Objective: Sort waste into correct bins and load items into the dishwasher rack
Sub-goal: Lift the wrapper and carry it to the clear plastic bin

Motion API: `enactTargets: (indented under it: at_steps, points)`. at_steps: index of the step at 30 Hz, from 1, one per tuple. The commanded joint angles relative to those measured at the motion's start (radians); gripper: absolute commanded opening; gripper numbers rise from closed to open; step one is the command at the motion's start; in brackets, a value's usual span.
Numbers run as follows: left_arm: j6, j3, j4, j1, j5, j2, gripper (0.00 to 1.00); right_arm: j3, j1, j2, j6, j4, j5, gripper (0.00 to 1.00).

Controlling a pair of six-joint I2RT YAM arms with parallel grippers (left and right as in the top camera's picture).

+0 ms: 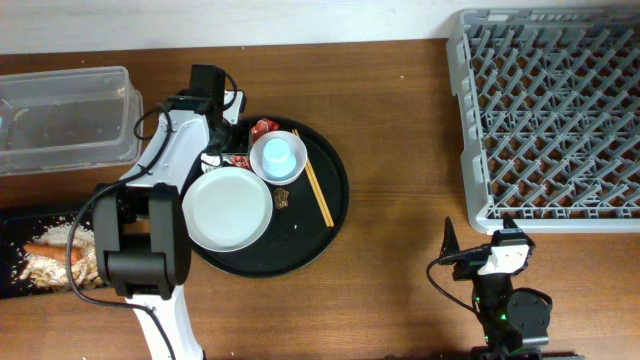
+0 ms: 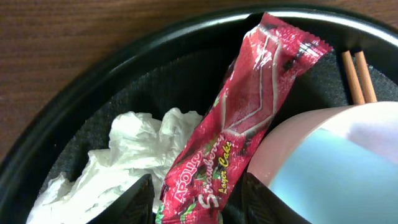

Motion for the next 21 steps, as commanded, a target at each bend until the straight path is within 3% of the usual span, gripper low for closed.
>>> enactTargets:
  at_steps: [1, 10, 15, 18, 21]
  points:
    - [0.042, -0.009, 0.031, -0.004, 0.004, 0.014, 0.47, -0.007, 0.006, -0.007, -0.006, -0.003, 0.009, 0.98]
    - [0.042, -0.009, 0.043, -0.004, 0.004, 0.067, 0.46, -0.007, 0.006, -0.007, -0.006, -0.003, 0.009, 0.98]
    - [0.042, -0.009, 0.046, -0.004, 0.004, 0.069, 0.4, -0.007, 0.006, -0.007, -0.006, -0.003, 0.009, 0.98]
    - [0.042, -0.005, 0.046, -0.004, 0.004, 0.068, 0.29, -0.007, 0.006, -0.007, -0.006, -0.003, 0.009, 0.98]
    - [0.042, 0.003, 0.039, -0.004, 0.004, 0.062, 0.28, -0.007, 0.006, -0.007, -0.006, -0.003, 0.009, 0.98]
